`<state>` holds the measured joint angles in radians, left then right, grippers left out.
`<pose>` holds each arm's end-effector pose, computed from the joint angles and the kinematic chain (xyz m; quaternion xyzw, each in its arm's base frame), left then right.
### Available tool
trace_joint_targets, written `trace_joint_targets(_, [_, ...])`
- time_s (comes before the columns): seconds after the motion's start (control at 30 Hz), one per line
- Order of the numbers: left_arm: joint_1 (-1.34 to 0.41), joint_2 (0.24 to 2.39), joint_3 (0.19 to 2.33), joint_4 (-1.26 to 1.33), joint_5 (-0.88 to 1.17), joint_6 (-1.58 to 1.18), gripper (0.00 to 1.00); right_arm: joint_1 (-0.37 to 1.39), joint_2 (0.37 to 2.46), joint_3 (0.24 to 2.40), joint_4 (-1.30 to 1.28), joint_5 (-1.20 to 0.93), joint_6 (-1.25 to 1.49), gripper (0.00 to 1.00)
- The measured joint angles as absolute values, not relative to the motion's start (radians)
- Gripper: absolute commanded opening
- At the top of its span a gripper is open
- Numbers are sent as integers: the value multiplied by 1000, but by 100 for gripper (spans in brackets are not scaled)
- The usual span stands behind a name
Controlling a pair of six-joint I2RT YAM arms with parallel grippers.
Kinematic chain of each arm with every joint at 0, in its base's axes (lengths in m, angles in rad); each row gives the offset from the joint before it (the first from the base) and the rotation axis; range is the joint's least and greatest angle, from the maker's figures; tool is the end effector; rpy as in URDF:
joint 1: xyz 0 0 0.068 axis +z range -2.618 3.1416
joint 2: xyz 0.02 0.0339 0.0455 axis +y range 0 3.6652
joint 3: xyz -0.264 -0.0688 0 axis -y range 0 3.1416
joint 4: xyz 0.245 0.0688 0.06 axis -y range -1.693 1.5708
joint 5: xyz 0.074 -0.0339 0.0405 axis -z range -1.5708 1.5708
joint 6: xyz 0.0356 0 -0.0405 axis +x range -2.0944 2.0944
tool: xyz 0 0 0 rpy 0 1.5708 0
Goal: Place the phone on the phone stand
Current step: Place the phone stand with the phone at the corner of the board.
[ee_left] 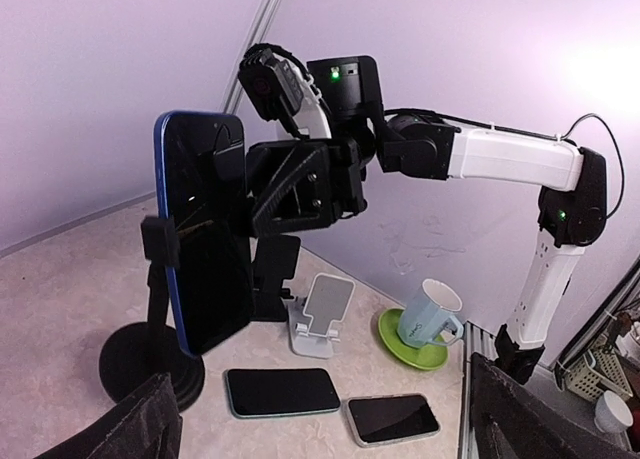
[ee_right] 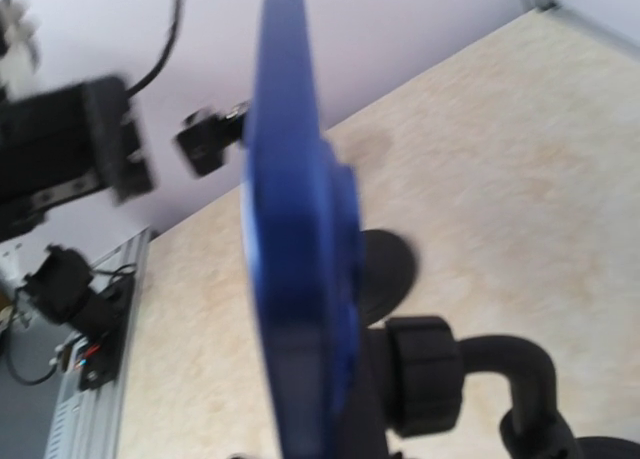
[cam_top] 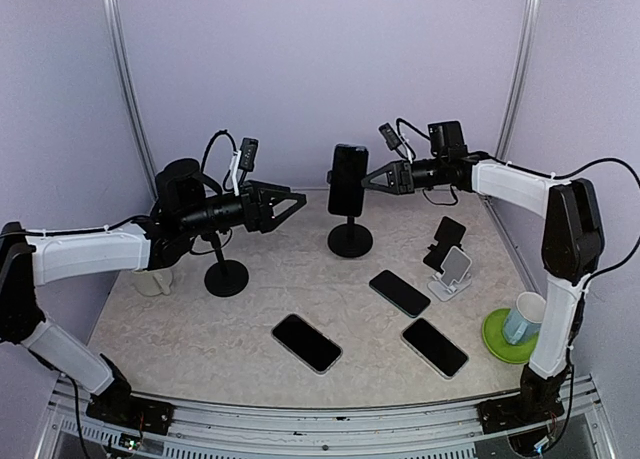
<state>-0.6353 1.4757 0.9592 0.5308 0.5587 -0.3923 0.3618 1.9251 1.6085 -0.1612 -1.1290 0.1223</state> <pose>0.2639 -0.2180 0.3090 0.2767 0.6460 -0.5050 0.5010 0.4023 0.1867 0.3008 -0.3623 0.6834 0.5490 0.3167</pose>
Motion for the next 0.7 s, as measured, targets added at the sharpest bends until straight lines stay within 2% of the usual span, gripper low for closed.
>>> trace_joint_targets(0.33, [-679, 1355, 877, 476, 469, -393, 99, 276, 2108, 1894, -279, -1129, 72, 0])
trace_joint_targets(0.7, [-728, 1209, 818, 392, 392, -389, 99, 199, 2221, 2037, -290, -1154, 70, 0])
